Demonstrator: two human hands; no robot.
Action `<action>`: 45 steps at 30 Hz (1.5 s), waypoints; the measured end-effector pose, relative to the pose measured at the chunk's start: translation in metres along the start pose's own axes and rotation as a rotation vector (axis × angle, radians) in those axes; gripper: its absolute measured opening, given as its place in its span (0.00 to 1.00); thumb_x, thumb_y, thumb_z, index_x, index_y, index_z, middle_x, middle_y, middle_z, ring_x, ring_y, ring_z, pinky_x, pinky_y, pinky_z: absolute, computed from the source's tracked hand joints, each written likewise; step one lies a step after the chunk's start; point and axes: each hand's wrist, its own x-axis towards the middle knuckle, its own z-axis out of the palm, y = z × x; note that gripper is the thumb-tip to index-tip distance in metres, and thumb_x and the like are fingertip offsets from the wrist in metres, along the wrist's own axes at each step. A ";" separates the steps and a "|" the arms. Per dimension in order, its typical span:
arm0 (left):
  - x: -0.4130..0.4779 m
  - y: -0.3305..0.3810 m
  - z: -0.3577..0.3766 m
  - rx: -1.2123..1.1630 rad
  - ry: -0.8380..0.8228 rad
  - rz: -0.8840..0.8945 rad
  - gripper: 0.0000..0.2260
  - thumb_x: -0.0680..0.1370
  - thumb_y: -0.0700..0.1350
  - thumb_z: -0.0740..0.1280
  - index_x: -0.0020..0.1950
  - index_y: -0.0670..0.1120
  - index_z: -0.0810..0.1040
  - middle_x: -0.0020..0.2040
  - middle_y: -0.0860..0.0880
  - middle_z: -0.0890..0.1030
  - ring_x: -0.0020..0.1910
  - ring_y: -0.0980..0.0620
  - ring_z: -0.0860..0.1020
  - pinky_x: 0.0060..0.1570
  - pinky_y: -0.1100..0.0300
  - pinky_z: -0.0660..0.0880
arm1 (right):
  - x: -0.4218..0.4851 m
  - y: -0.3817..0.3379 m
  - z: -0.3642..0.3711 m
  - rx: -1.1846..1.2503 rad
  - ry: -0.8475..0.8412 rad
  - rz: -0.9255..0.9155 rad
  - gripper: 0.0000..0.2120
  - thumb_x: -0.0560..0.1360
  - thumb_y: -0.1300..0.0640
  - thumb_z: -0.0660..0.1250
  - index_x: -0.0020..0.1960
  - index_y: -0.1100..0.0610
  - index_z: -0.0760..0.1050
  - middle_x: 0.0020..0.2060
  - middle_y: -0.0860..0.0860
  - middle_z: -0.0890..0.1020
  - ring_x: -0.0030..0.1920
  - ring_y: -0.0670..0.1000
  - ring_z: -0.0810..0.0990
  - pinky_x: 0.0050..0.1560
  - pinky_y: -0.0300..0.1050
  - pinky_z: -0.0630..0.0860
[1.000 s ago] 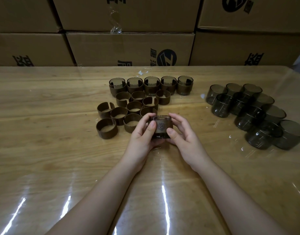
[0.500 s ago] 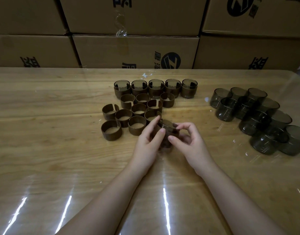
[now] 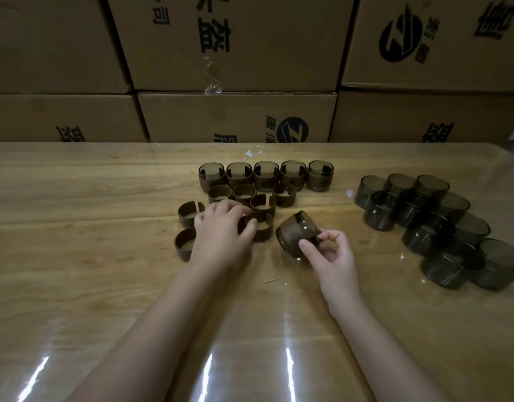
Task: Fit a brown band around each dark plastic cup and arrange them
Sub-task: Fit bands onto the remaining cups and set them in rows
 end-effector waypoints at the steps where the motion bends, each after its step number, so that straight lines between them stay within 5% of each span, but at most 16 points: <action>1: 0.014 -0.001 0.002 0.036 -0.058 0.024 0.16 0.79 0.59 0.59 0.65 0.56 0.75 0.66 0.53 0.73 0.69 0.50 0.65 0.70 0.43 0.57 | 0.000 0.001 0.000 0.000 0.004 -0.003 0.12 0.72 0.63 0.72 0.49 0.54 0.71 0.58 0.57 0.77 0.49 0.45 0.82 0.42 0.33 0.77; 7: 0.079 -0.005 0.026 0.232 -0.432 0.107 0.29 0.75 0.71 0.53 0.75 0.66 0.56 0.79 0.54 0.53 0.78 0.42 0.47 0.69 0.28 0.48 | 0.002 0.000 -0.005 0.010 0.043 0.037 0.12 0.72 0.56 0.73 0.50 0.49 0.72 0.52 0.50 0.80 0.47 0.43 0.82 0.40 0.31 0.76; 16: 0.094 0.006 0.046 0.253 -0.507 0.125 0.27 0.75 0.70 0.54 0.73 0.64 0.59 0.73 0.48 0.65 0.72 0.41 0.62 0.66 0.33 0.59 | 0.006 0.003 -0.004 0.133 0.055 0.028 0.11 0.72 0.63 0.72 0.48 0.53 0.72 0.42 0.48 0.82 0.39 0.38 0.82 0.37 0.29 0.75; 25: 0.084 0.014 0.028 0.319 -0.600 0.155 0.25 0.76 0.67 0.59 0.70 0.58 0.67 0.69 0.49 0.69 0.67 0.43 0.67 0.61 0.42 0.66 | 0.007 0.005 -0.005 0.095 0.046 0.014 0.11 0.72 0.61 0.73 0.49 0.53 0.72 0.37 0.47 0.84 0.38 0.39 0.82 0.36 0.28 0.74; 30: 0.051 0.017 0.007 0.320 -0.672 0.234 0.22 0.76 0.65 0.60 0.67 0.57 0.70 0.65 0.51 0.70 0.62 0.47 0.69 0.58 0.46 0.68 | 0.006 0.005 -0.006 0.083 0.037 0.005 0.11 0.73 0.60 0.72 0.50 0.53 0.71 0.38 0.38 0.84 0.40 0.39 0.83 0.37 0.28 0.74; 34: 0.040 0.018 -0.007 0.290 -0.469 0.329 0.18 0.75 0.66 0.60 0.58 0.58 0.74 0.61 0.54 0.72 0.62 0.50 0.68 0.62 0.43 0.64 | 0.005 0.003 -0.006 0.101 0.068 -0.012 0.11 0.74 0.61 0.71 0.50 0.52 0.71 0.37 0.35 0.83 0.39 0.37 0.82 0.36 0.27 0.74; 37: 0.058 0.027 0.001 0.226 -0.224 0.348 0.23 0.75 0.60 0.65 0.68 0.58 0.68 0.68 0.52 0.69 0.67 0.48 0.68 0.66 0.43 0.63 | 0.005 0.003 -0.006 0.108 0.079 -0.020 0.11 0.74 0.61 0.71 0.50 0.52 0.70 0.36 0.33 0.82 0.38 0.35 0.81 0.36 0.26 0.73; 41: 0.080 0.044 0.035 0.275 -0.395 0.271 0.32 0.76 0.58 0.66 0.77 0.56 0.57 0.77 0.49 0.60 0.74 0.44 0.61 0.70 0.41 0.60 | 0.005 0.003 -0.007 0.105 0.083 -0.021 0.11 0.74 0.61 0.71 0.49 0.51 0.70 0.35 0.33 0.82 0.37 0.35 0.81 0.37 0.27 0.74; 45: 0.092 0.048 0.056 0.367 -0.300 0.316 0.28 0.78 0.56 0.64 0.76 0.55 0.60 0.73 0.48 0.66 0.69 0.43 0.66 0.65 0.46 0.66 | 0.007 0.002 -0.008 0.122 0.084 -0.030 0.11 0.74 0.63 0.70 0.49 0.52 0.70 0.34 0.35 0.82 0.37 0.36 0.81 0.37 0.28 0.75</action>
